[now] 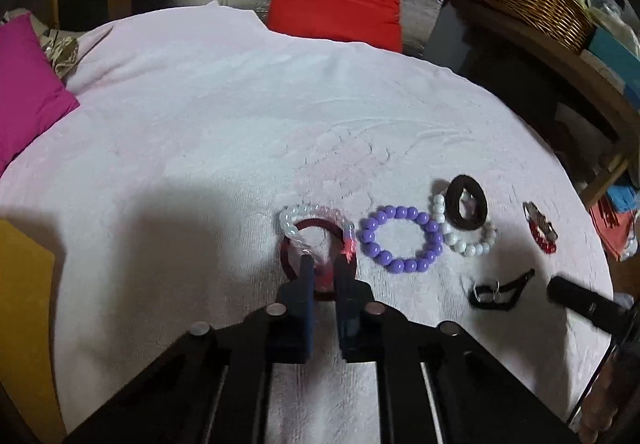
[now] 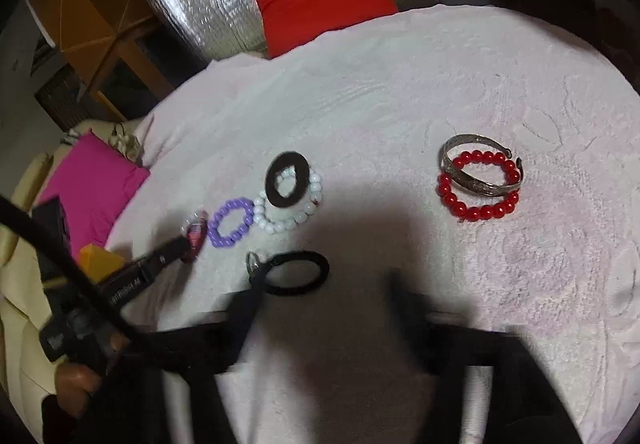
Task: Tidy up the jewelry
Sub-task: 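Grasp the pink bead bracelet with the left tool while the right grasps the black hair tie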
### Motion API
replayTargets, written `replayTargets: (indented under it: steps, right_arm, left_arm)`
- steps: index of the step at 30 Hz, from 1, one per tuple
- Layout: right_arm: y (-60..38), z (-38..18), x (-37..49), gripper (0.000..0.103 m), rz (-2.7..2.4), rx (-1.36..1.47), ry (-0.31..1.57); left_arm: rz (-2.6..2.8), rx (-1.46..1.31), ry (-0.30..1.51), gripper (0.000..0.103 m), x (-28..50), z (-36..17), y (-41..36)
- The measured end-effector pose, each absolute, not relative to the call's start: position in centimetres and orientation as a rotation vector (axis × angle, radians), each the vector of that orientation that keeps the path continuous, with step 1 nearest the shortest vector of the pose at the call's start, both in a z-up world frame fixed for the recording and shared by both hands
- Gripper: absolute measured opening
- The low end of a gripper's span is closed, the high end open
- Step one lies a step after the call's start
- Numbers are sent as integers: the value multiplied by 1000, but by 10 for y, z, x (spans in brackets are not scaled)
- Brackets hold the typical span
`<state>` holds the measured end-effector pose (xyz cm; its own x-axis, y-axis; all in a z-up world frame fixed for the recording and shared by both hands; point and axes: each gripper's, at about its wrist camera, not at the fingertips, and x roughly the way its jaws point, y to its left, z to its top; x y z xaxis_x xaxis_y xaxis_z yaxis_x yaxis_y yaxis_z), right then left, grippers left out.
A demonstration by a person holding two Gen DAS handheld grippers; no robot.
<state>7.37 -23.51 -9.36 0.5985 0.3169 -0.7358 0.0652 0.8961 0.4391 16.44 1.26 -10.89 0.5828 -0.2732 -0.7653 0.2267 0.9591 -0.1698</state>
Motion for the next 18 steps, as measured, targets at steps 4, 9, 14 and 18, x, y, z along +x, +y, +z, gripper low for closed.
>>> replayTargets:
  steps: [4,9,14,18]
  right_arm:
    - [-220,-93,80,71,162,366,899]
    - [-203,-109,94,20,138,256,941]
    - [-200,-97,85,8,151,268,887]
    - [-200,-92,80,8,168,295,872]
  left_arm:
    - [-307,-69,902,7,161,-106,18]
    - [-304,-58,883,7,158,-101,24]
    - [-264,-67,869,38,167,-101,33]
    - [-274,-100,840,59,177,-102,30]
